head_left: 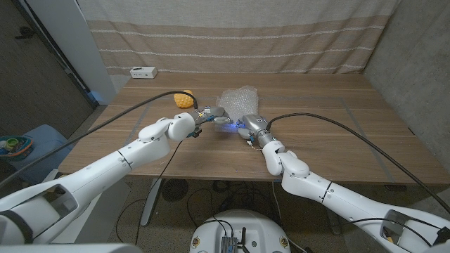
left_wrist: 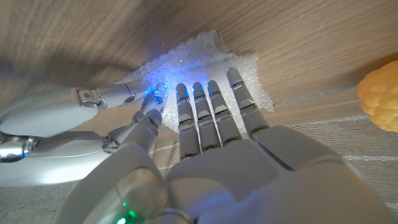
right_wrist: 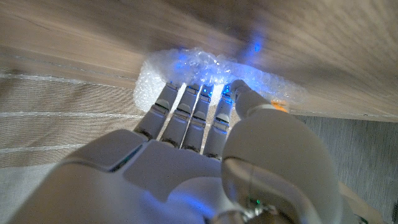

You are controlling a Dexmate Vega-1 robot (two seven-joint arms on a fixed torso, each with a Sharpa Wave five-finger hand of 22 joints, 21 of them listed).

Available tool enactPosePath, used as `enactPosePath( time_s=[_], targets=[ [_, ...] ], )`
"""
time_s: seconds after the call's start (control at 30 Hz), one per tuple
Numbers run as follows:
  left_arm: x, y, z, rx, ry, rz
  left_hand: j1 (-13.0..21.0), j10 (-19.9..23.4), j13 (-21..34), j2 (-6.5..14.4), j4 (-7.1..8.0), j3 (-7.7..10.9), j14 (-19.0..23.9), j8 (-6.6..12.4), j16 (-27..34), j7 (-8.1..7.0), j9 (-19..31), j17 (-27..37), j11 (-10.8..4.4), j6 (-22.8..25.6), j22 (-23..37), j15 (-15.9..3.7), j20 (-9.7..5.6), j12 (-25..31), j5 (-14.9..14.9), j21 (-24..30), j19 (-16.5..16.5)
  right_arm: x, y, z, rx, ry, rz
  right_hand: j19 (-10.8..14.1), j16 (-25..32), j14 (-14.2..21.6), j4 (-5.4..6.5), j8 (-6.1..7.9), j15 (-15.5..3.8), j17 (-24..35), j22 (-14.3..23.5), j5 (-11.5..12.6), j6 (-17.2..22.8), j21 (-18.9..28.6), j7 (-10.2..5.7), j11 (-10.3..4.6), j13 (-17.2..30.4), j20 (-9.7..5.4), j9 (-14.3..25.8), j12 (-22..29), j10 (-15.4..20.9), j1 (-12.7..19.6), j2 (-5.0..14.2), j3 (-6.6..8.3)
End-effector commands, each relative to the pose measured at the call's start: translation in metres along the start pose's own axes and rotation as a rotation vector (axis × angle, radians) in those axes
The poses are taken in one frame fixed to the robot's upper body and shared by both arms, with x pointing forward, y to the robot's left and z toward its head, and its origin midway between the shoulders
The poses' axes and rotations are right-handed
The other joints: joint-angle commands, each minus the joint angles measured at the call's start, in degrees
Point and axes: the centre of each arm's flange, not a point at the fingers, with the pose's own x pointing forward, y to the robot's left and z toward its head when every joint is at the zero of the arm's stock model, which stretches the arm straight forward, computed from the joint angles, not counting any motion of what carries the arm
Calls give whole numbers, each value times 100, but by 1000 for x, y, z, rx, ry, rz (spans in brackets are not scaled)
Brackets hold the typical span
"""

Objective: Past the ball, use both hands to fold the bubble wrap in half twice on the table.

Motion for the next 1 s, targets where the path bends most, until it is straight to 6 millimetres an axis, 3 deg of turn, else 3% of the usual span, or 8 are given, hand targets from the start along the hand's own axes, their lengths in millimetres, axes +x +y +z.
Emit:
enactPosePath(
  time_s=[0.03, 0.1, 0.27, 0.53, 0.67, 0.8, 1.0],
  targets=[
    [-1, -4, 2, 17, -2, -31, -50, 51, -4, 3, 29, 18, 42, 22, 15, -1, -3, 15, 0, 62, 7, 9, 1, 9, -36, -27, 41, -1, -5, -2, -2, -14, -24, 19, -22, 25, 202, -17, -444, -21, 9, -14, 78, 51, 21, 6, -13, -24, 17, -4, 87, -143, 115, -32],
    [-1, -5, 3, 17, -9, -32, -58, 43, -7, -1, 32, 19, 43, 17, 9, -3, -4, 15, -9, 60, 8, 9, -9, 1, -38, -43, 12, -1, -14, -4, 42, -18, -62, -20, -120, -33, 325, -60, -387, -76, 5, -11, 32, 62, 59, 103, -28, 6, 16, -36, 72, -323, 135, -78],
    [-4, -6, 9, 28, -49, -29, -80, 52, -16, -13, 39, 21, 49, 17, -7, -11, -5, 14, -18, 86, 11, 8, -10, -9, -39, -90, -70, 0, -37, -7, 89, -9, -196, -146, -359, -317, 378, -153, -329, -186, -7, 12, -113, 40, 81, 157, -55, 50, 13, -177, -166, -485, 100, -85],
    [-14, -3, 20, 39, -93, -3, -109, 152, -31, -111, -6, 6, 137, 33, -16, -31, -8, 5, -45, 187, 18, -48, -43, 1, -39, -143, -119, 13, -67, -21, 136, 49, -316, -562, -816, -1129, 517, -504, -104, -328, -40, 11, -739, -102, -13, 208, -117, 114, 24, -600, -803, -1000, 23, -244],
    [-18, -3, 23, 42, -98, -2, -113, 173, -34, -137, -23, 1, 164, 36, -17, -28, -9, 3, -53, 209, 20, -45, -42, 2, -39, -154, -126, 20, -71, -26, 129, 72, -290, -785, -966, -1429, 554, -639, -100, -384, -56, 18, -993, -210, -41, 182, -140, 138, 27, -762, -1057, -1161, 54, -279],
    [-23, -3, 23, 43, -98, 2, -119, 198, -37, -162, -41, -2, 190, 38, -21, -24, -9, 1, -50, 236, 22, -52, -41, 2, -37, -163, -123, 28, -70, -32, 123, 102, -230, -1132, -1179, -1826, 717, -789, -82, -504, -82, 15, -1301, -404, -1, 195, -193, 111, 20, -945, -1377, -1528, 93, -370],
    [-26, -3, 24, 35, -108, 3, -126, 214, -40, -192, -63, -8, 209, 35, -28, -36, -10, -1, -44, 252, 24, -60, -41, -1, -37, -172, -114, 44, -61, -44, 107, 159, -124, -1328, -1363, -2288, 899, -917, -2, -664, -104, 0, -1845, -583, 13, 206, -267, 7, -5, -1079, -1789, -1931, 134, -462]
  ],
)
